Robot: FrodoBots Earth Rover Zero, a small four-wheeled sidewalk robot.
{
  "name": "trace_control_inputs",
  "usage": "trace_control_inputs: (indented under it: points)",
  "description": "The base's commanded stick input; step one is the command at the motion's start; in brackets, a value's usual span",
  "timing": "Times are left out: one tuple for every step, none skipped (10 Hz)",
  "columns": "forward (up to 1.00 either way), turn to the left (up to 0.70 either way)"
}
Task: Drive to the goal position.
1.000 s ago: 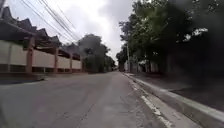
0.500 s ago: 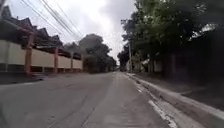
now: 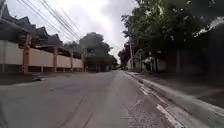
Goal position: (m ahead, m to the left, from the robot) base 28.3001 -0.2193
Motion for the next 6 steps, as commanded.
trace_control_inputs:
  points:
    - [0.70,-0.21]
    - [0.70,0.00]
    - [0.70,0.00]
    - [0.70,0.00]
    - [0.70,0.00]
    - [0.70,0.00]
